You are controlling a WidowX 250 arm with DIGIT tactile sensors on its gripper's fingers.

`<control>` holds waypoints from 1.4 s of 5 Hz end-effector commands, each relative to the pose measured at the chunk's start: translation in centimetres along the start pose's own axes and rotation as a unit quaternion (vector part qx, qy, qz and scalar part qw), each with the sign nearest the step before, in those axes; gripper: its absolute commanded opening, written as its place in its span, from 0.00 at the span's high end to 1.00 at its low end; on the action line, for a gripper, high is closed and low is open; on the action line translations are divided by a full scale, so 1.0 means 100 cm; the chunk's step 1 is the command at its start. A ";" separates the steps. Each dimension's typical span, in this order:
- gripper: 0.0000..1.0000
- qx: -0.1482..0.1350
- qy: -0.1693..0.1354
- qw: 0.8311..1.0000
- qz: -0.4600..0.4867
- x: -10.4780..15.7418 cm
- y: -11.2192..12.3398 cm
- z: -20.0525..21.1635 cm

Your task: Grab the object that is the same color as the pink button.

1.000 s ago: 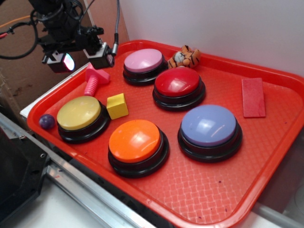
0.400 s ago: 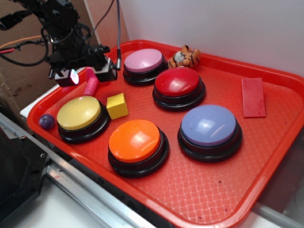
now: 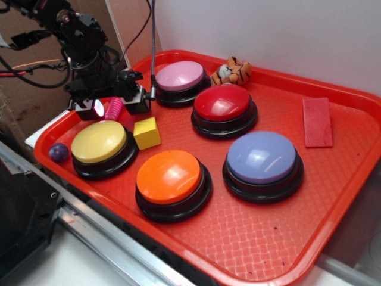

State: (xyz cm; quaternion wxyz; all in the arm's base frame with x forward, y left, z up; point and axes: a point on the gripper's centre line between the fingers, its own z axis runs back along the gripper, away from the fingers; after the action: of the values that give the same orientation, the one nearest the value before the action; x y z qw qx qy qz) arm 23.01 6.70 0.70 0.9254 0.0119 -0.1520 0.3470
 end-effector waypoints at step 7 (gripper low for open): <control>1.00 -0.065 0.111 0.966 -0.223 -0.004 -0.095 0.152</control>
State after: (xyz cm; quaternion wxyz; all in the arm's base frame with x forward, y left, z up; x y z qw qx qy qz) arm 24.39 -3.30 13.64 0.9897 -0.0447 -0.0329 0.1318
